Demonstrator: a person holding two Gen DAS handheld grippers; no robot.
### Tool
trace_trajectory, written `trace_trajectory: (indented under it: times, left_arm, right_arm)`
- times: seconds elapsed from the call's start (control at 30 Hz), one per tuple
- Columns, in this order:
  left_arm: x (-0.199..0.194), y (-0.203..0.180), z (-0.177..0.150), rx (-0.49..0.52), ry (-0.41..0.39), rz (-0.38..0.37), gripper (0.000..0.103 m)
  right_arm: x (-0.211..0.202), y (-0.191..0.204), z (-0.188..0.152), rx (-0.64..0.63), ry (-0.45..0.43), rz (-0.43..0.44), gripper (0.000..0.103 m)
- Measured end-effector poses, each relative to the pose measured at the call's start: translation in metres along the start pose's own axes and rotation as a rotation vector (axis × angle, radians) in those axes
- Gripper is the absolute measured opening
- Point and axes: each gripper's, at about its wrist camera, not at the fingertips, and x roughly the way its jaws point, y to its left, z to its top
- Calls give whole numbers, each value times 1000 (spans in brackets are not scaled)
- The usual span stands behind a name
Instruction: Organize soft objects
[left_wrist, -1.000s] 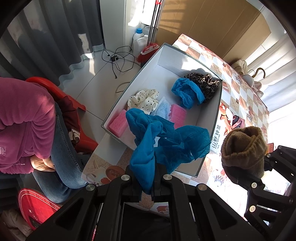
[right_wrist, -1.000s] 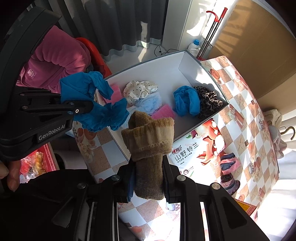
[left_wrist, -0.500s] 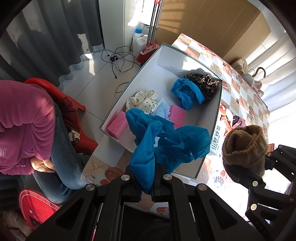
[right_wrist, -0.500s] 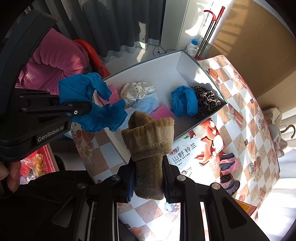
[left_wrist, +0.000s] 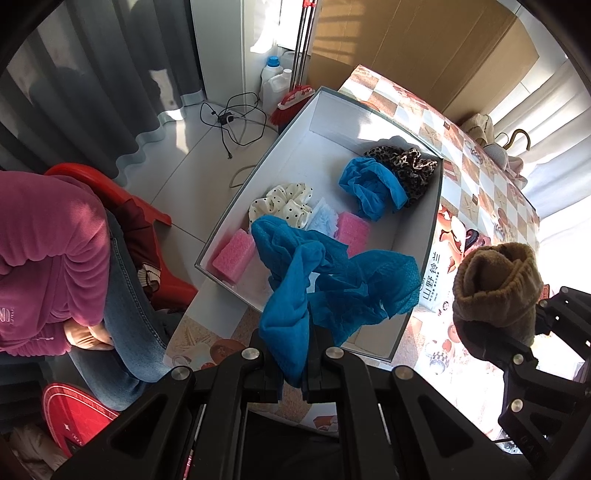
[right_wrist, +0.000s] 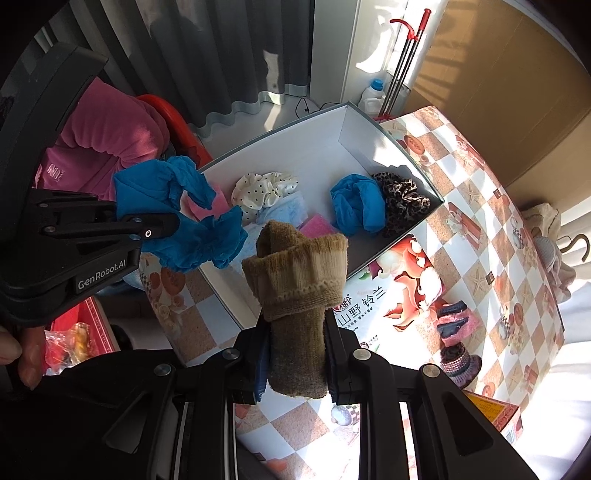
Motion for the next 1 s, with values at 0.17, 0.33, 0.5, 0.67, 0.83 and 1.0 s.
trace_trajectory:
  times: [0.17,0.33,0.5,0.67,0.83,1.0]
  left_arm:
    - [4,7,0,-33,4,-5,7]
    - [7,-1,5,-4,18,-2,7]
    - [11,-10,14,34,35,19,7]
    - [16,-17,22,68,51,25,7]
    - [23,-21,28,94,69,24,7]
    - [28,-21,33,113,82,29,7]
  right_arm:
    - [-2,-2,3,11,-17,-4,25]
    - [-5,-9,3,55,-46,8,25]
    - [-2,-18,2,97,-42,12,25]
    - [0,-24,2,122,-38,15,25]
    - [3,-29,3,145,-31,16,25]
    - [7,-33,7,167,-29,18,25]
